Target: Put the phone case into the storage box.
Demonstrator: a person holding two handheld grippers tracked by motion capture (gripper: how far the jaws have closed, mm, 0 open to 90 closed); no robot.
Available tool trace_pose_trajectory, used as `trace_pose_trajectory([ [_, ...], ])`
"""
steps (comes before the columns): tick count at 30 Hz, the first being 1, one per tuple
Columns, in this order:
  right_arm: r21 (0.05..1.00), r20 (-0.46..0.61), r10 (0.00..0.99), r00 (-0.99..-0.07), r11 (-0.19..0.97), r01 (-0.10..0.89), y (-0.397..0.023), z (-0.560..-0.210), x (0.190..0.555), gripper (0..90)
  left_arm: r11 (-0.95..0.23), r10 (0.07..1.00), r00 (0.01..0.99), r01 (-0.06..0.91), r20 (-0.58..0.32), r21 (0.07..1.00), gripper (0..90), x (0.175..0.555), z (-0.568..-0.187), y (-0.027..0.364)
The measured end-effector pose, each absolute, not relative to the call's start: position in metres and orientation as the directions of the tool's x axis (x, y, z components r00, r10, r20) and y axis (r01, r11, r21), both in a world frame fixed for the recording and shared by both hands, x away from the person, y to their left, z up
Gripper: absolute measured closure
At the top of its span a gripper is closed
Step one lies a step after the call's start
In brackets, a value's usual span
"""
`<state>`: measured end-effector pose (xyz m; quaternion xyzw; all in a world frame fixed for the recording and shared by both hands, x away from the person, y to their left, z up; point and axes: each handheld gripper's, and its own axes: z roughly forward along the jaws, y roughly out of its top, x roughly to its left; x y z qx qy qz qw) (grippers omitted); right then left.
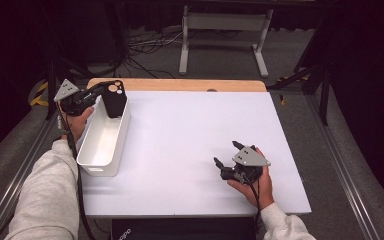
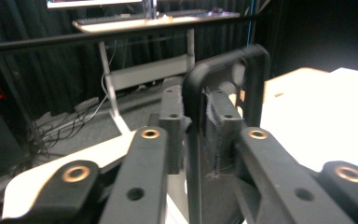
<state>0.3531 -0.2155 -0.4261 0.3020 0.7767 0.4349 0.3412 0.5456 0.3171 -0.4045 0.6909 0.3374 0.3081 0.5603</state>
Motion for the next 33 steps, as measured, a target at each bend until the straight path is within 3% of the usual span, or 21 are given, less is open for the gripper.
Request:
trace_pose_trajectory([
  [10, 0.882, -0.267, 0.765, -0.586, 0.439, 0.171, -0.217, -0.426, 0.353, 19.1, -0.162, 0.824, 0.564, 0.147, 0.052, 0.976, 73.6, 0.548, -0.406, 0.313],
  [21, 0.882, -0.278, 0.761, -0.586, 0.443, 0.158, -0.216, -0.424, 0.353, 19.0, -0.173, 0.834, 0.549, 0.166, 0.055, 0.971, 61.7, 0.542, -0.397, 0.312],
  [33, 0.881, -0.271, 0.746, -0.608, 0.447, 0.157, -0.216, -0.426, 0.354, 18.5, -0.157, 0.854, 0.519, 0.179, 0.042, 0.971, 42.0, 0.536, -0.391, 0.313],
])
